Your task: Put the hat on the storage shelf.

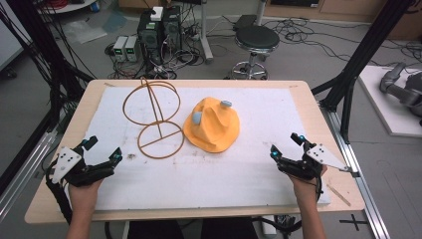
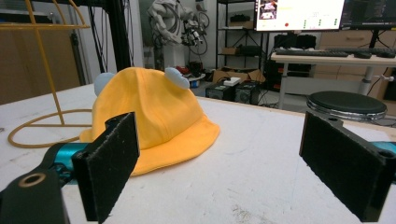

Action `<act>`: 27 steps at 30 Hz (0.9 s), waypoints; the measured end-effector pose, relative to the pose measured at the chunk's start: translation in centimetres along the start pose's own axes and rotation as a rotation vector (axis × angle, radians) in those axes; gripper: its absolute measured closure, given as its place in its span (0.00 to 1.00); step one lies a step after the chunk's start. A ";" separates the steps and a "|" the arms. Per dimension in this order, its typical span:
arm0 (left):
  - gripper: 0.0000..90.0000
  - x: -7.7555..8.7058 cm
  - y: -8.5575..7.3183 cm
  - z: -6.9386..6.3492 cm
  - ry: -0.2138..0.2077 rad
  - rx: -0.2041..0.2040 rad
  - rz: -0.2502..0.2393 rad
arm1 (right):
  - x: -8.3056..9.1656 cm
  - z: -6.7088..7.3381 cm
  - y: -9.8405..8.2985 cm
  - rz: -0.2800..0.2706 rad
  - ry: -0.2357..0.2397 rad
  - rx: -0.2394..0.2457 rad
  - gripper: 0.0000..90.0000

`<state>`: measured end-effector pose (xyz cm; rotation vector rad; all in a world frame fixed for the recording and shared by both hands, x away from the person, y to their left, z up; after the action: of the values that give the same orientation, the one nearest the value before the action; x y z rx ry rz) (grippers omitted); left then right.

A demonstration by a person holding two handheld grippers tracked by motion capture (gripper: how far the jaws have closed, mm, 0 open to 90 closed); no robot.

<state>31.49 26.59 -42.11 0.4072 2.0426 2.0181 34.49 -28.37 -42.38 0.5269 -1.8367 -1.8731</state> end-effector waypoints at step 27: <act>0.10 -0.5 -0.3 -0.3 -0.003 0.007 0.002 | -1.6 3.0 1.5 0.000 0.063 0.051 0.13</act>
<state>31.89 26.13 -42.40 0.4135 2.0485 2.0104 34.17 -24.99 -40.82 0.5966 -1.8476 -1.7929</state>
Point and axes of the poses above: each handheld gripper's, and its own axes: x roughly backward along the jaws, y roughly out of its top, z roughly to its left, the point moved 6 cm from there along -x, roughly forward along the jaws, and after that the axes turned 3 degrees about y, right-handed, at the moved point
